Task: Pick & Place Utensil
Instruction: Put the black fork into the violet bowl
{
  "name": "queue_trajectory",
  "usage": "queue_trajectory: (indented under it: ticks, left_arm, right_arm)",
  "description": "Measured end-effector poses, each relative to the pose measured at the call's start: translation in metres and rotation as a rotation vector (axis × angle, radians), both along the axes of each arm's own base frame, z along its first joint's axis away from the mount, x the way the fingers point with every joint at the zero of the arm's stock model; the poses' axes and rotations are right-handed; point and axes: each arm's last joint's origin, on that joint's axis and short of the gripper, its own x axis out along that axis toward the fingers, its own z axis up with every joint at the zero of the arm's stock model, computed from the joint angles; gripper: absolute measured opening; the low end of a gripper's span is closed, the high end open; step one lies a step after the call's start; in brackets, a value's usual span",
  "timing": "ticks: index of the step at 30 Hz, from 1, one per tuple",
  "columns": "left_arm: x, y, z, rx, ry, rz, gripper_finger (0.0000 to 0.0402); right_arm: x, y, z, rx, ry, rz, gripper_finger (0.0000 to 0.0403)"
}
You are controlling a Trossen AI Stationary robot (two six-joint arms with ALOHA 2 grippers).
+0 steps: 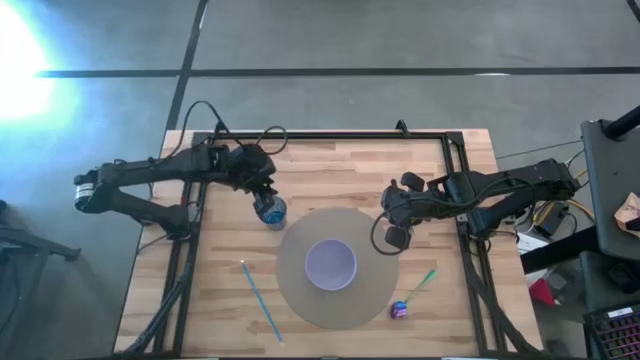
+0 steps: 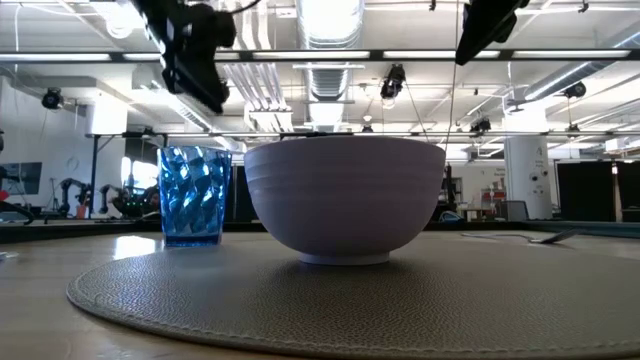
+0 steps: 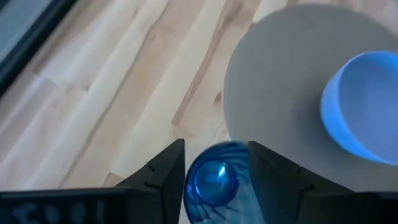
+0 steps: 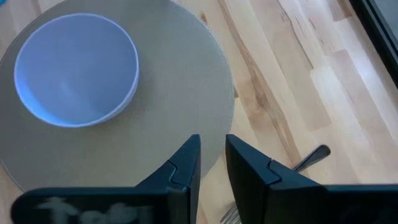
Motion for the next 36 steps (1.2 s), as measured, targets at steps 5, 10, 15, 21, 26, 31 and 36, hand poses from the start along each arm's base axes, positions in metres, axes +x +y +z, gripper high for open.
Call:
queue_trajectory:
  ticks: [5, 10, 15, 21, 26, 31, 36]
  left_arm:
    - [0.001, 0.0, 0.022, 0.026, -0.061, -0.021, 0.0163]
    - [0.003, -0.007, 0.026, 0.023, -0.075, -0.068, 0.0163]
    - [0.004, -0.014, 0.025, 0.038, -0.069, -0.123, 0.0163]
    - [0.006, -0.027, 0.025, 0.036, -0.07, -0.181, 0.0163]
    - [0.008, -0.044, 0.025, 0.044, -0.072, -0.264, 0.0163]
    - [0.01, -0.062, 0.027, 0.047, -0.1, -0.348, 0.0163]
    - [0.01, -0.08, 0.029, 0.036, -0.132, -0.414, 0.0163]
  right_arm:
    - [-0.004, -0.001, -0.005, 0.001, 0.041, -0.065, 0.0101]
    - [-0.013, -0.004, -0.021, -0.009, 0.142, -0.119, 0.0133]
    - [-0.019, -0.005, -0.039, 0.003, 0.196, -0.196, 0.0153]
    - [-0.025, -0.006, -0.059, 0.029, 0.235, -0.317, 0.0162]
    - [-0.031, -0.01, -0.075, 0.049, 0.258, -0.433, 0.0162]
    - [-0.034, -0.021, -0.09, 0.065, 0.265, -0.546, 0.0164]
    - [-0.031, -0.035, -0.1, 0.091, 0.226, -0.61, 0.0164]
